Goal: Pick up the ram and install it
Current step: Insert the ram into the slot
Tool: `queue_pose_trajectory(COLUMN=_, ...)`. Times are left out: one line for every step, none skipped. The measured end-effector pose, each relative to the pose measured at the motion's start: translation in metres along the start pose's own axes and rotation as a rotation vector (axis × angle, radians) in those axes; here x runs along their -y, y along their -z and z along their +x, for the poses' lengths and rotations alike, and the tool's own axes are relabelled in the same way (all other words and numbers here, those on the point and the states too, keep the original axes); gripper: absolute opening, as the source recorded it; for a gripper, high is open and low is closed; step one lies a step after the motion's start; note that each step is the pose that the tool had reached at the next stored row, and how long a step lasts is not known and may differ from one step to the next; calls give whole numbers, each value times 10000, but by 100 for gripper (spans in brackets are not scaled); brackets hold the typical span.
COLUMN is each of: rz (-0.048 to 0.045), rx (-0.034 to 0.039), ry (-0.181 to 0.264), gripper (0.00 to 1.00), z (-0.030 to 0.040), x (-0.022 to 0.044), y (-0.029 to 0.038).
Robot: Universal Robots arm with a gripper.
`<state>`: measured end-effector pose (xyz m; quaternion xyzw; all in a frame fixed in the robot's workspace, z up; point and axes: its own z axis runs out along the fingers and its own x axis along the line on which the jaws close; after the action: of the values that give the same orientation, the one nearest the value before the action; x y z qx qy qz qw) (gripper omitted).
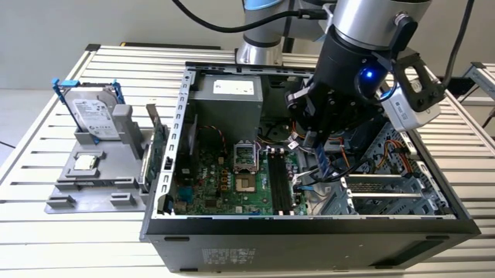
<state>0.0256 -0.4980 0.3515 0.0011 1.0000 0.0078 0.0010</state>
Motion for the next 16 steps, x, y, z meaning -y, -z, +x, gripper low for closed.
queue_pose_trajectory(rz=12, rx=0, ry=-1, gripper=0, z=0, x=0, y=-4)
queue_pose_trajectory(rz=23, rx=1, ry=-1, gripper=0, z=0, x=0, y=-8)
queue_pose_trajectory(rz=34, rx=0, ry=-2, gripper=0, z=0, x=-1, y=-12)
queue_pose_trajectory(rz=45, rx=0, ry=-2, gripper=0, z=0, x=-1, y=-16)
queue_pose_trajectory(rz=55, rx=0, ry=-3, gripper=0, z=0, x=-1, y=-20)
queue_pose_trajectory(rz=66, rx=0, ry=-3, gripper=0, z=0, x=-1, y=-24)
queue_pose_trajectory(rz=75, rx=0, ry=-4, gripper=0, z=0, x=-2, y=-28)
queue_pose_trajectory(rz=84, rx=0, ry=-4, gripper=0, z=0, x=-2, y=-33)
queue_pose_trajectory(rz=90, rx=1, ry=-5, gripper=0, z=0, x=-2, y=-37)
queue_pose_trajectory(rz=94, rx=0, ry=-7, gripper=0, z=0, x=-2, y=-40)
queue_pose_trajectory(rz=97, rx=0, ry=-8, gripper=0, z=0, x=-2, y=-44)
queue_pose_trajectory(rz=100, rx=0, ry=-10, gripper=0, z=0, x=-2, y=-48)
queue_pose_trajectory(rz=102, rx=0, ry=-10, gripper=0, z=0, x=-2, y=-51)
queue_pose_trajectory(rz=103, rx=0, ry=-10, gripper=0, z=0, x=-2, y=-54)
queue_pose_trajectory(rz=104, rx=0, ry=-10, gripper=0, z=0, x=-2, y=-57)
queue_pose_trajectory(rz=106, rx=0, ry=-10, gripper=0, z=0, x=-2, y=-60)
